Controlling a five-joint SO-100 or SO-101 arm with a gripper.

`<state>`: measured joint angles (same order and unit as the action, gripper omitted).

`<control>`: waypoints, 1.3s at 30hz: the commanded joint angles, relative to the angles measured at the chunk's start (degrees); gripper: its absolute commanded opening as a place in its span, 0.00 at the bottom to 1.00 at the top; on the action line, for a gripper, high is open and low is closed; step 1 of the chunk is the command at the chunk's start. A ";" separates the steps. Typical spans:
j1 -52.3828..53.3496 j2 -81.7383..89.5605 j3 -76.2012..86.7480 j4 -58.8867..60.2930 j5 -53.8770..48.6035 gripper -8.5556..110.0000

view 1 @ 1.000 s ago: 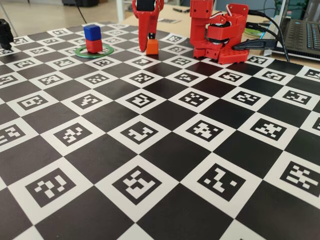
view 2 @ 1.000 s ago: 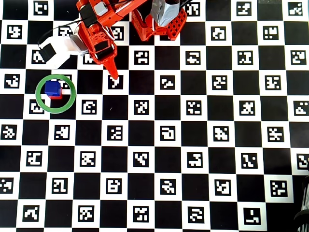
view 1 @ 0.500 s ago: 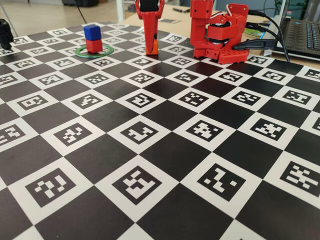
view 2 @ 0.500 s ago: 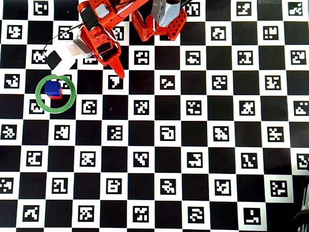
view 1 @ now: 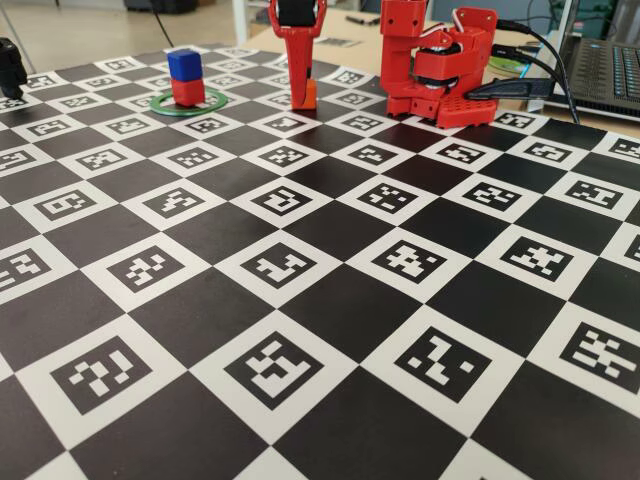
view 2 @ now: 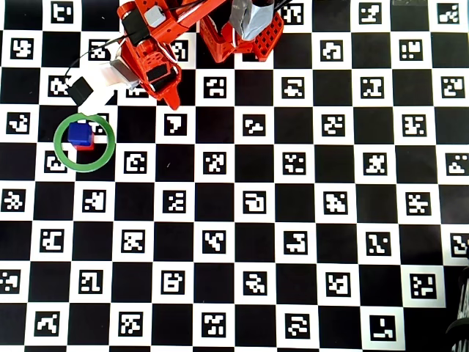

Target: Grab the red cube then put it in the green circle then put the blue cube on top and finally the orange cube on top

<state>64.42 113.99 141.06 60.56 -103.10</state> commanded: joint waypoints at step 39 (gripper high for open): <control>-2.11 -34.72 -86.04 42.89 33.75 0.18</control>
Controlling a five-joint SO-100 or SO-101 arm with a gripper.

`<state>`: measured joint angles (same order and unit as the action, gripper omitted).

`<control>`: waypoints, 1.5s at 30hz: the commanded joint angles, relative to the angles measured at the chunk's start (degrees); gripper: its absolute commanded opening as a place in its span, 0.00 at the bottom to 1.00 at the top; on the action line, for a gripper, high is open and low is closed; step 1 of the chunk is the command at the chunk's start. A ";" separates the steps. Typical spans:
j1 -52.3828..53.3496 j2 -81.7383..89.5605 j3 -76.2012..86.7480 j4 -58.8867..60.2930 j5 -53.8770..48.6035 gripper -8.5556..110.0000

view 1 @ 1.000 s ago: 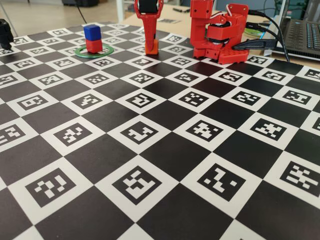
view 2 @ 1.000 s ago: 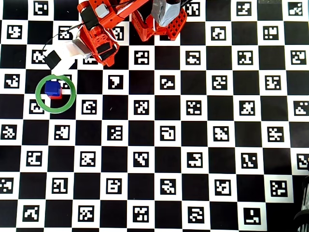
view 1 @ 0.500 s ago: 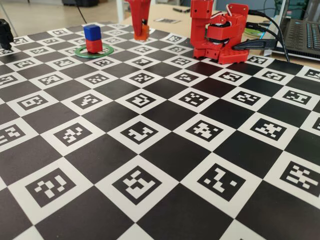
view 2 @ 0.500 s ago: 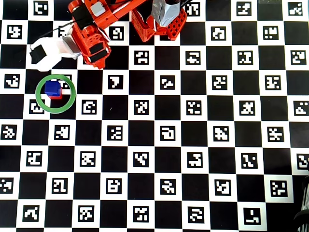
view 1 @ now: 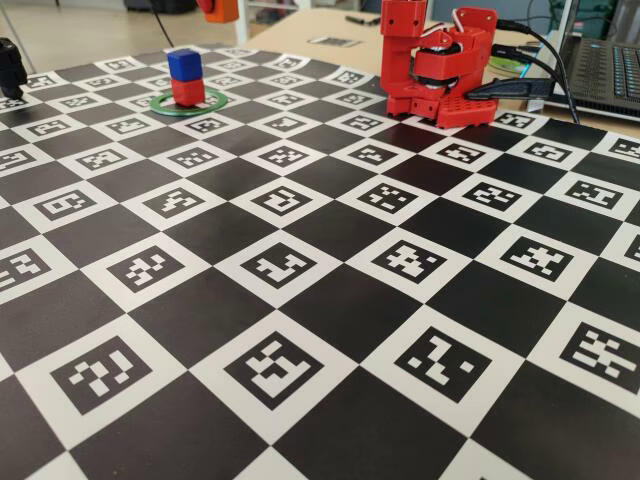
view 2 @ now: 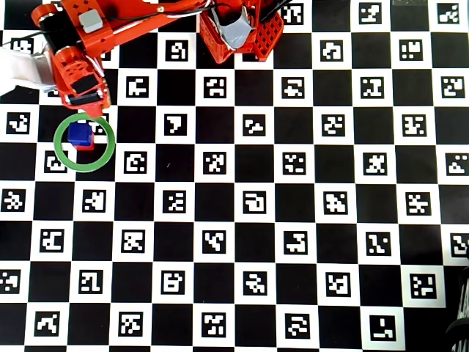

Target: Grab the red cube then put it in the green circle then put the blue cube on top and finally the orange cube on top

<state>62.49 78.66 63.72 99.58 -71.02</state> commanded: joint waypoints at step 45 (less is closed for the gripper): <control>-3.43 -5.27 -4.92 -4.31 12.04 0.18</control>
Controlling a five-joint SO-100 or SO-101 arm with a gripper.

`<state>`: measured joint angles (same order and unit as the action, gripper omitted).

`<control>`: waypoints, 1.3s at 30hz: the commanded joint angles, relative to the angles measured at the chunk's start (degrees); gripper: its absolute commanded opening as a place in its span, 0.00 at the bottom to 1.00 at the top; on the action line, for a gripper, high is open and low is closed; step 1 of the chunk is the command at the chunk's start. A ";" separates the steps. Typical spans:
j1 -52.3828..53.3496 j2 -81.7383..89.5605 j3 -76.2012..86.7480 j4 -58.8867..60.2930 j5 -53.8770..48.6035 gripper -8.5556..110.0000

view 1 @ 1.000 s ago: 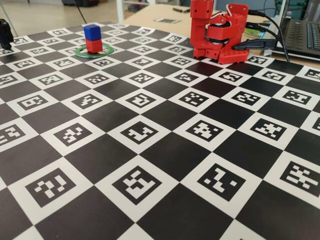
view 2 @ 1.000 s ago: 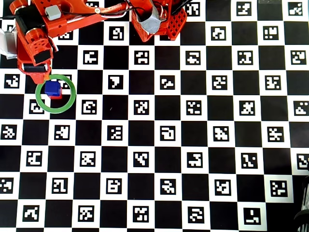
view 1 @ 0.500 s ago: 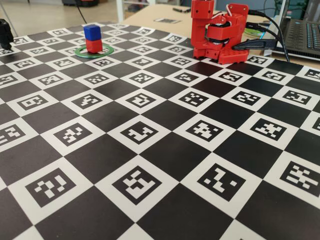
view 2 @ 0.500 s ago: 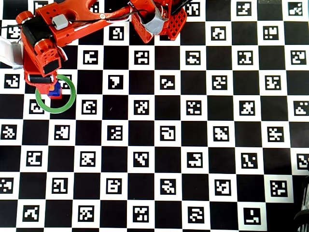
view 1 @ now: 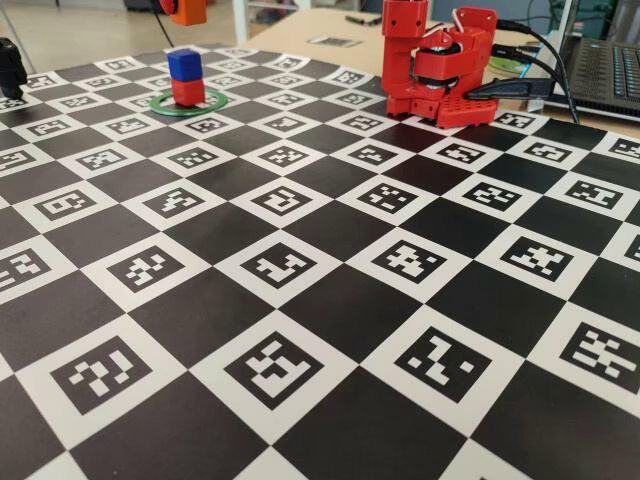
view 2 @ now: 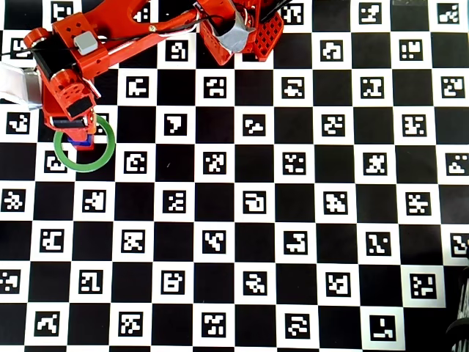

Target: Grab the red cube then put it in the green circle then put the blue cube on top and finally the orange cube on top

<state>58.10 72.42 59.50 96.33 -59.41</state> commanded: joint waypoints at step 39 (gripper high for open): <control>2.29 -2.29 3.96 -8.44 1.41 0.18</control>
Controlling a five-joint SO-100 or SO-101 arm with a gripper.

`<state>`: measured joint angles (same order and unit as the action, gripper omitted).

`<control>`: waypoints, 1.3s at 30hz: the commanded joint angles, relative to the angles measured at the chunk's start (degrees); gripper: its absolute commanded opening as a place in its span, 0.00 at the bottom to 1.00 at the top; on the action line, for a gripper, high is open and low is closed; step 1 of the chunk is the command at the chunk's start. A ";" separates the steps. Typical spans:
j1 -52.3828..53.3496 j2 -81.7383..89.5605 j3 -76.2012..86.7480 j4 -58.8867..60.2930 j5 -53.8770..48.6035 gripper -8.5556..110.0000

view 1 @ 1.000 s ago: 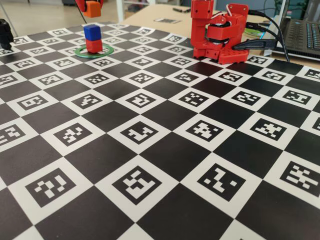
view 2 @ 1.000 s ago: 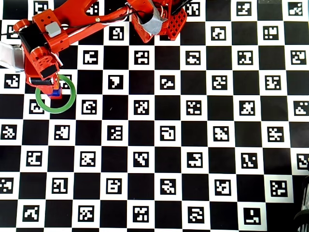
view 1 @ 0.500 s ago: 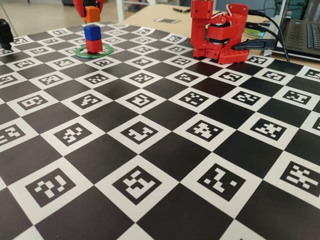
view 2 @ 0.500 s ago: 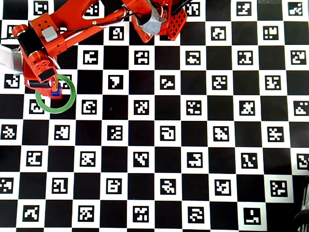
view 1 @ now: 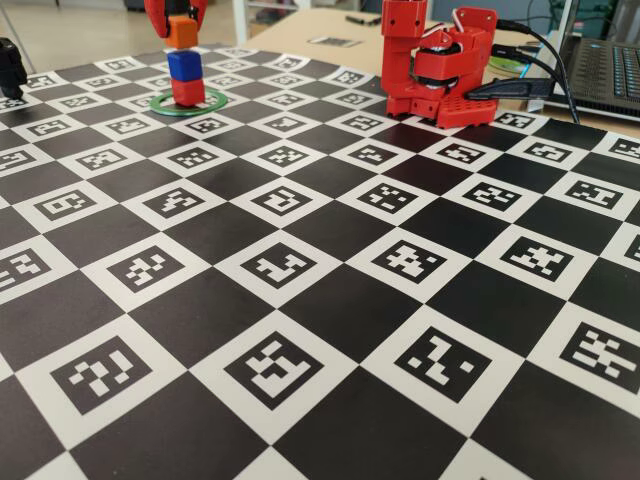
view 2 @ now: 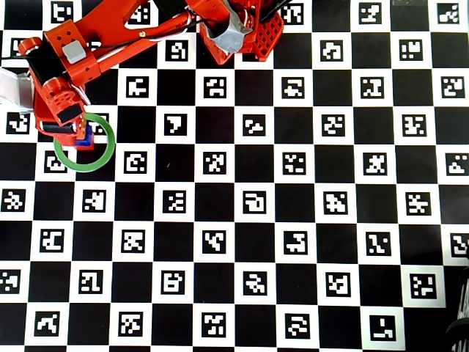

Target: Grab the red cube then put it in the green circle then put the blue cube on top and finally the orange cube on top

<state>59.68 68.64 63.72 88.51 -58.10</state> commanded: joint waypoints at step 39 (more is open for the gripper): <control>1.05 6.86 -0.35 1.05 0.18 0.46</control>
<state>59.77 68.64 66.80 88.24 -57.66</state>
